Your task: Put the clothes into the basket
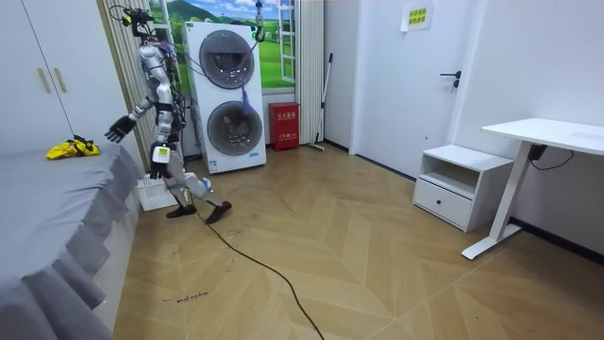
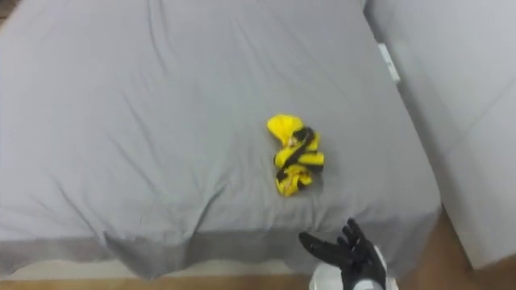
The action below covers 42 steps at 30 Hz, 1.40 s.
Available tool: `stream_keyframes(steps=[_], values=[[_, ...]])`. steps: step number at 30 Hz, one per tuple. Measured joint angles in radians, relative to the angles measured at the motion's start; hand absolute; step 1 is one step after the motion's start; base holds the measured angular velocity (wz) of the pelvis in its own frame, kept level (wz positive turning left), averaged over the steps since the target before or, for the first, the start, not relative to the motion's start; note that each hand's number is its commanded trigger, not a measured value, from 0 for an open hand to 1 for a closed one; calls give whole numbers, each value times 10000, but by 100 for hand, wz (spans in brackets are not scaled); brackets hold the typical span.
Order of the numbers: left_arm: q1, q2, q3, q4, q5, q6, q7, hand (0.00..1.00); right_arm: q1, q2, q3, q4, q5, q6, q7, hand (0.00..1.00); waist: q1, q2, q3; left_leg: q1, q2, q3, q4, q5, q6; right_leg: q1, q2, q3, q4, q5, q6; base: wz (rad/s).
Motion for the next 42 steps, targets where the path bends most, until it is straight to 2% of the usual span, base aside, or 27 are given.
stream_keyframes(steps=[1,2,3,4,5,6,7,8,9,10,11,14,15,16,17,19,21,26,31,35,42], values=[[135,-16,105,-96,1,7,-3,0,-26,-6,106,-294,-10,-24,44,0,-13,-52,12,-246,171,109,815,284,-91,372,-35,-301,-401,-93,-68,-23],[292,-32,148,2,20,37,-10,0,-56,-12,191,-466,-17,-145,76,0,-16,-139,-19,-664,350,84,1704,434,-47,816,61,-162,-1043,-177,-50,-28],[316,-45,157,12,23,54,-14,0,-57,-35,233,-559,-40,-189,72,0,-32,-144,-20,-866,386,-14,1982,333,-24,943,110,-40,-1266,-281,-19,-17],[308,-72,193,-47,-11,79,-5,0,-20,-78,299,-691,-51,-209,-10,0,-53,-103,-29,-1343,380,-263,2071,-259,199,985,178,8,-1308,-319,-5,-14],[292,-23,214,-189,-112,66,12,0,-19,-93,355,-797,-83,-151,-198,0,-31,-281,6,-1887,162,-494,1742,-798,238,1014,95,254,-1325,-333,18,-19],[297,-20,231,-267,-212,34,15,0,0,-87,379,-896,-172,-122,-270,0,4,-345,32,-2121,26,-595,1509,-955,203,1034,45,347,-1337,-332,33,-38],[303,-43,229,-392,-410,-48,16,0,61,-95,421,-1174,-376,-106,-397,0,62,-384,47,-2597,-141,-706,627,-1079,171,1115,-9,508,-1398,-330,106,-43],[298,-63,220,-417,-483,-89,11,0,95,-146,428,-1402,-622,-100,-460,0,121,-351,15,-2860,-149,-726,-490,-951,153,1142,-2,630,-1384,-383,201,-47],[290,-52,241,-393,-481,-94,2,0,104,-163,433,-1421,-750,-89,-476,0,181,-374,-27,-2951,-159,-602,-680,-639,602,1154,-42,813,-1319,-425,264,-57],[361,-4,253,-372,-469,-103,-9,0,130,-220,516,-1496,-1015,-36,-546,0,315,-425,-195,-2629,-357,-566,-1197,-424,735,1118,-142,1106,-1210,-495,432,-44],[346,41,197,-299,-421,-108,-60,0,144,-273,553,-1787,-1152,-43,-574,0,215,-496,-228,-2305,-541,-503,-1631,-281,854,1181,-253,1140,-1228,-486,518,-36],[319,99,239,-36,-347,-90,-209,0,55,-568,545,-1804,-1378,-222,-563,0,178,-574,-219,-1844,-826,-568,-2158,-141,935,1400,-406,1142,-1488,-428,649,-10],[323,117,235,-28,-350,-57,-210,0,56,-617,538,-1803,-1441,-226,-575,0,171,-572,-217,-1842,-850,-575,-2224,-114,956,1414,-420,1132,-1553,-401,689,3],[315,154,248,-22,-349,19,-211,0,29,-678,528,-1803,-1475,-226,-585,0,172,-608,-189,-1854,-929,-595,-2383,-27,982,1420,-477,1088,-1591,-394,701,7],[259,180,248,-21,-348,60,-213,0,-22,-700,529,-1795,-1586,-227,-580,0,156,-662,-116,-1870,-986,-600,-2531,66,1019,1356,-532,1056,-1600,-383,720,7],[136,219,242,5,-334,180,-224,0,-133,-696,557,-1694,-1788,-227,-568,0,190,-623,-19,-1976,-1044,-597,-2672,163,1040,1183,-578,1046,-1601,-366,747,2],[3,225,241,164,-338,224,-264,0,-365,-717,688,-1350,-1943,-227,-580,0,233,-559,23,-2139,-1060,-602,-2729,183,1052,1035,-592,1023,-1597,-358,760,0],[-429,402,175,590,-158,425,-314,0,-685,-763,1148,-1047,-2706,-183,-655,0,283,-591,-3,-2615,-1149,-819,-2826,390,1051,514,-665,797,-1550,-358,757,13],[-485,458,243,616,44,488,-403,0,-1179,-780,1328,-383,-3470,-169,-652,0,289,-627,-23,-2760,-1173,-945,-2801,397,1055,435,-696,625,-1574,-358,757,8],[-609,484,259,691,29,621,-414,0,-1571,-767,1342,478,-4171,-111,-658,0,300,-620,-23,-2934,-1187,-1067,-2593,395,1058,425,-760,225,-1555,-358,757,10],[-1180,500,194,1095,64,671,-525,0,-3132,-1010,1400,2382,-4342,-83,-905,0,770,-567,5,-3619,-1171,-1037,-2444,512,1111,-380,-798,252,-1203,-321,696,-2]])
